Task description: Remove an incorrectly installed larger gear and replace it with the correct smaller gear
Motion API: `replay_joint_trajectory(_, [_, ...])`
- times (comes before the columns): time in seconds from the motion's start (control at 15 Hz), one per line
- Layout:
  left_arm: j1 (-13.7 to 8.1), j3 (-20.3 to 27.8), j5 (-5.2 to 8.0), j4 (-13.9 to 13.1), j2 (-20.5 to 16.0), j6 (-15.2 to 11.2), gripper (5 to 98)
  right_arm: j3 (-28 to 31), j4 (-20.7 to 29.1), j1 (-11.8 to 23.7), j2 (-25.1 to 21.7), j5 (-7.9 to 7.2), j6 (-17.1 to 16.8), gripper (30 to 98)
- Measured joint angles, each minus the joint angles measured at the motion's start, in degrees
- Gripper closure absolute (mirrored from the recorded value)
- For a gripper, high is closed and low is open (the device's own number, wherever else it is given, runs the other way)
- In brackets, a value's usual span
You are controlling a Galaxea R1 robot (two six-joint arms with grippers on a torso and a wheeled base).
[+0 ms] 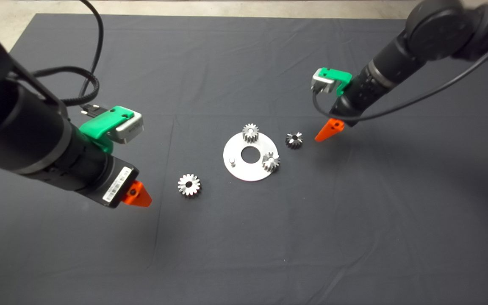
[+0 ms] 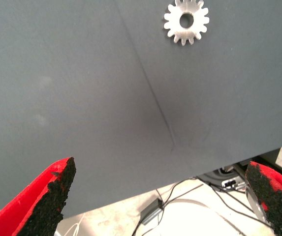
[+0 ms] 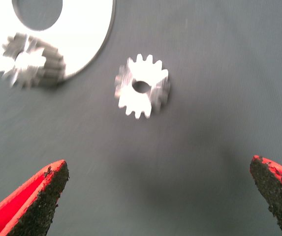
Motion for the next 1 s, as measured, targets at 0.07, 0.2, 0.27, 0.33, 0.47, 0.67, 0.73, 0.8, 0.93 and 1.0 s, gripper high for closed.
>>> replay_joint_trajectory(0.07, [0.0,0.0,0.0,0.0,0.3,0.05,11.2,0.01,-2.2,-0.14,0.64,0.88,-0.21,30.8])
replay_joint_trajectory(0.2, [0.02,0.0,0.02,-0.09,0.46,0.09,8.4,0.33,-6.16,-0.46,1.75,3.33,-1.5,30.8])
replay_joint_trajectory(0.27, [0.0,0.0,0.11,-0.2,0.41,0.09,5.6,0.39,-6.76,-1.07,1.74,4.24,-2.89,30.8])
replay_joint_trajectory(0.33, [0.02,0.0,0.11,-0.22,0.24,0.09,5.3,0.39,-6.98,-1.59,1.54,5.55,-3.43,30.8])
replay_joint_trajectory(0.47, [0.0,0.0,0.06,-0.26,-0.15,0.09,5.3,0.37,-7.43,-1.84,0.95,7.75,-3.93,30.8])
replay_joint_trajectory(0.67, [0.0,0.0,0.15,-0.85,-0.91,0.09,5.3,0.37,-7.76,-2.91,0.79,8.99,-4.25,30.8])
replay_joint_trajectory(0.73, [0.0,0.0,0.15,-0.92,-1.19,0.1,5.3,0.37,-7.79,-3.68,0.79,9.81,-4.23,30.8])
replay_joint_trajectory(0.8, [0.0,-0.02,0.15,-0.94,-1.33,0.09,5.3,0.37,-7.84,-4.54,0.73,10.55,-4.24,30.8])
replay_joint_trajectory(0.93, [0.0,0.0,0.11,-1.13,-1.73,0.09,5.3,0.37,-7.95,-6.28,0.45,11.22,-4.25,30.8])
replay_joint_trajectory(1.0, [0.0,-0.02,0.13,-1.24,-2.1,0.09,5.3,0.37,-8.27,-6.57,0.45,11.47,-4.25,30.8])
